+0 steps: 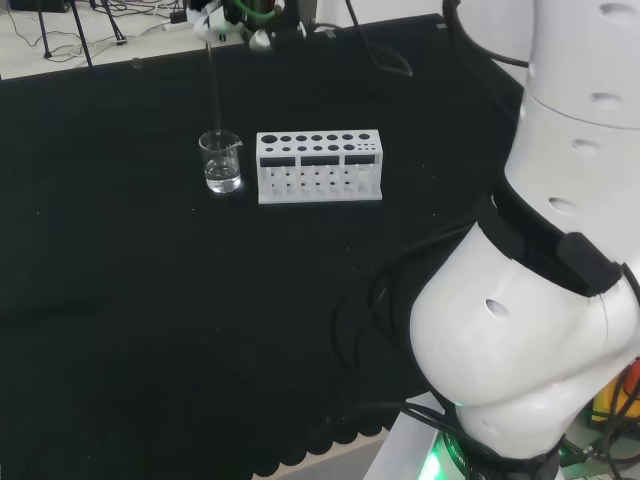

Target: Put the glass rod back on the white test tube rack.

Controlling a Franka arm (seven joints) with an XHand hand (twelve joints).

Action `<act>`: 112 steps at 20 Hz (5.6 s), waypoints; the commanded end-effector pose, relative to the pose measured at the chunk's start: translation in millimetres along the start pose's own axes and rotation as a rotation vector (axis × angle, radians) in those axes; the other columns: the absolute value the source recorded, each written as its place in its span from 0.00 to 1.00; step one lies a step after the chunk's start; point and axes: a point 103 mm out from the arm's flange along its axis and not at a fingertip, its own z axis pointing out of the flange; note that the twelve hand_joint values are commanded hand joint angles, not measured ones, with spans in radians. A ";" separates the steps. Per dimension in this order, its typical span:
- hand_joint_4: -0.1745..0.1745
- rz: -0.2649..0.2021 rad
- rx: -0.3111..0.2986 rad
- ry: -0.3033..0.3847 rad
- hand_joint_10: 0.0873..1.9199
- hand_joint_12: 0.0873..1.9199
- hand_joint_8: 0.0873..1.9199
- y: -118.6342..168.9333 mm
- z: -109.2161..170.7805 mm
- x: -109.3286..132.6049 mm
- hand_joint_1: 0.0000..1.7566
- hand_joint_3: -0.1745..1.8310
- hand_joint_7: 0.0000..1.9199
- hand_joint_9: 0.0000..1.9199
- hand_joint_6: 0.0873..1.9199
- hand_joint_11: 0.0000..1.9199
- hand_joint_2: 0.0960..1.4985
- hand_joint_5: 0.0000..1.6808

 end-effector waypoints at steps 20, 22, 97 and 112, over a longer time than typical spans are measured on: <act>0.00 0.303 -0.066 -0.006 0.49 0.41 0.68 -129.3 -64.9 -138.4 0.72 0.09 0.51 0.81 0.36 0.82 0.74 0.56; 0.00 0.318 -0.065 -0.011 0.49 0.41 0.68 -140.5 -65.2 -144.3 0.72 0.09 0.51 0.81 0.36 0.82 0.74 0.56; 0.00 0.300 0.214 0.075 0.49 0.41 0.68 -119.8 84.5 -178.2 0.72 0.09 0.51 0.82 0.36 0.82 0.74 0.56; 0.00 0.278 0.205 0.098 0.47 0.39 0.47 -122.7 71.7 -176.0 0.84 0.00 0.48 0.90 0.50 0.93 0.61 0.34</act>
